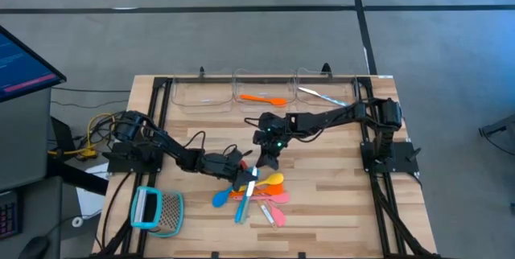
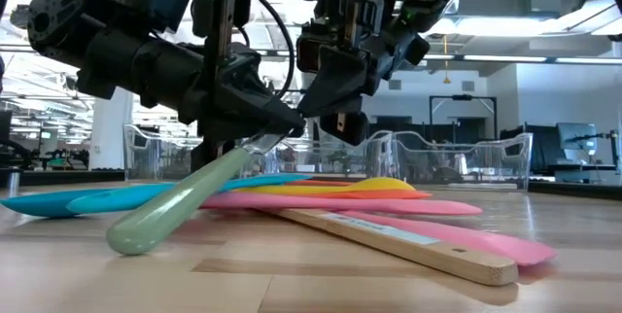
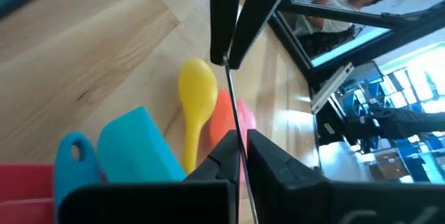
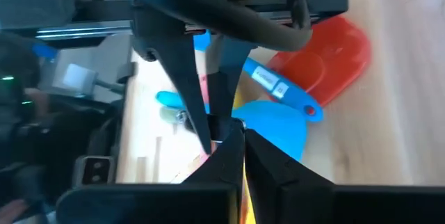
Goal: Pick & Place Kitchen Items
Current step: Put the green table knife into the right transparent bin
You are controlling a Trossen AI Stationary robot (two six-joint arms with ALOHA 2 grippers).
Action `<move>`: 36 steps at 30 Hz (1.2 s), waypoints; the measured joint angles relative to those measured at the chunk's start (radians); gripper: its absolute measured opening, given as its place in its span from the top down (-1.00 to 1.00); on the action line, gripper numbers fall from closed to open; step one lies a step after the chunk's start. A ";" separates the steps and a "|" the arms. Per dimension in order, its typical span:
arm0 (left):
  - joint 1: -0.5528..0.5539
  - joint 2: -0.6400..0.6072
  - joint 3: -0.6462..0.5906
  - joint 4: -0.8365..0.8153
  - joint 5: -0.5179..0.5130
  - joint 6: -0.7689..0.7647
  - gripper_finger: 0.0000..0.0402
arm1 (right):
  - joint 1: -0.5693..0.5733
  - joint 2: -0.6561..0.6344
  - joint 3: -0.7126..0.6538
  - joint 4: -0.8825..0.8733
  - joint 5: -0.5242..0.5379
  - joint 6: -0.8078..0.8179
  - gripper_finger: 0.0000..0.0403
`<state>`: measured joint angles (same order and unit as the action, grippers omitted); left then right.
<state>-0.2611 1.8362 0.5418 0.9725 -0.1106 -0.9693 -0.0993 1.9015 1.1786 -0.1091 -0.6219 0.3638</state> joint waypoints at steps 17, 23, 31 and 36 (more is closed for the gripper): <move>-0.001 -0.003 0.003 0.082 0.020 0.054 1.00 | -0.090 0.001 0.260 -0.507 -0.187 -0.153 0.63; -0.001 -0.046 0.002 0.086 0.015 0.097 1.00 | -0.083 -0.040 0.398 -0.870 -0.094 -0.359 0.84; 0.018 -0.254 0.001 0.038 0.094 0.202 1.00 | -0.025 -0.319 0.404 -0.958 0.048 -0.409 0.97; 0.036 -0.411 0.001 -0.049 0.098 0.366 1.00 | 0.097 -0.470 0.404 -0.845 0.252 -0.419 0.99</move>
<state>-0.2249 1.4250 0.5430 0.9234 -0.0131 -0.6033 -0.0024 1.4318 1.5829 -0.9542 -0.3699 -0.0553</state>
